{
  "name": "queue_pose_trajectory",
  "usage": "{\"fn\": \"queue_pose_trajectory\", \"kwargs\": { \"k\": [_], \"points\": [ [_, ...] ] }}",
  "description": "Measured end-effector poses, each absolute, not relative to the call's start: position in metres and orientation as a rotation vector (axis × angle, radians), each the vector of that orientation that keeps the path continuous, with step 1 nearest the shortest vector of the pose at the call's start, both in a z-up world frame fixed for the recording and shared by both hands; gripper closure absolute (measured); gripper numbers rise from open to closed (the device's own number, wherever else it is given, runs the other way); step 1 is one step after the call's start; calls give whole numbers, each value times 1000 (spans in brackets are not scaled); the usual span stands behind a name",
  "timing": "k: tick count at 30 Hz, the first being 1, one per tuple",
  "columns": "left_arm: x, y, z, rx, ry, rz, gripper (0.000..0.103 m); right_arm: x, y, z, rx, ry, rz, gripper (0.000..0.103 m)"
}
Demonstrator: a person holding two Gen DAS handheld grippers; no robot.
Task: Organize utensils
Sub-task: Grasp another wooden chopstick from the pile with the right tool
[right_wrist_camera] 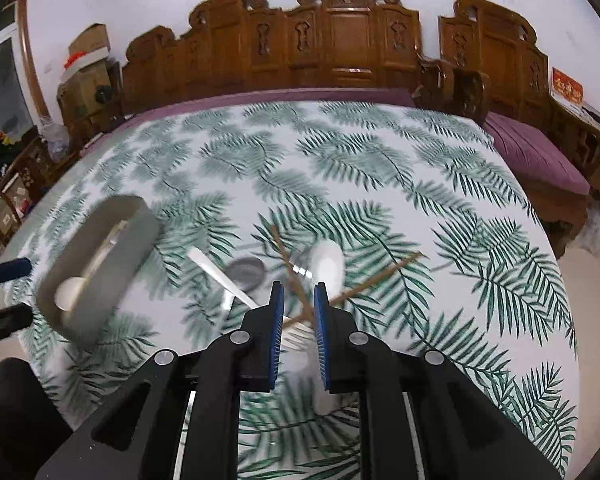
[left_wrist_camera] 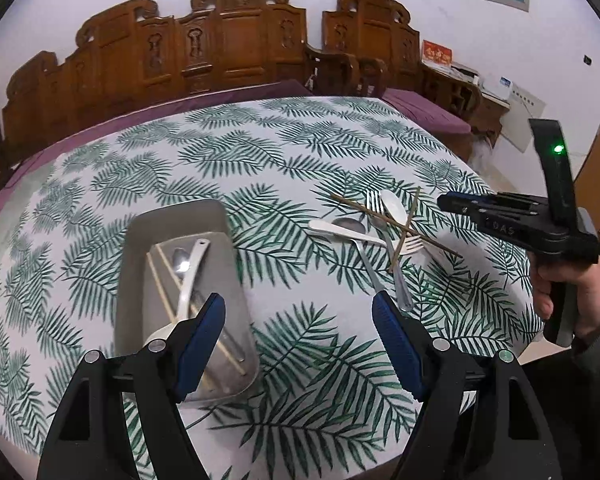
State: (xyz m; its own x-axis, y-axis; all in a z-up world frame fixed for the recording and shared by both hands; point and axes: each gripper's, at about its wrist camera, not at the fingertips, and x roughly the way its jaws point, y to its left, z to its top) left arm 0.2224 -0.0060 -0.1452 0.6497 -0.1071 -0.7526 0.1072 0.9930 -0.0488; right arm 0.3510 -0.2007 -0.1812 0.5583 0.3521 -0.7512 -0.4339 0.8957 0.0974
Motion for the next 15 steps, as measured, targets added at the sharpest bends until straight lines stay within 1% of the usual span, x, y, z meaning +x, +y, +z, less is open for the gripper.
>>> {"fn": "queue_pose_trajectory", "kwargs": {
  "k": [6, 10, 15],
  "points": [
    [232, -16, -159, 14, 880, -142, 30, 360, -209, -211, -119, 924, 469, 86],
    [234, -18, -169, 11, 899, -144, 30, 366, -208, -222, -114, 943, 500, 78],
    [234, -18, -175, 19, 914, -141, 31, 370, -199, -230, -139, 961, 528, 78]
  ]
}}
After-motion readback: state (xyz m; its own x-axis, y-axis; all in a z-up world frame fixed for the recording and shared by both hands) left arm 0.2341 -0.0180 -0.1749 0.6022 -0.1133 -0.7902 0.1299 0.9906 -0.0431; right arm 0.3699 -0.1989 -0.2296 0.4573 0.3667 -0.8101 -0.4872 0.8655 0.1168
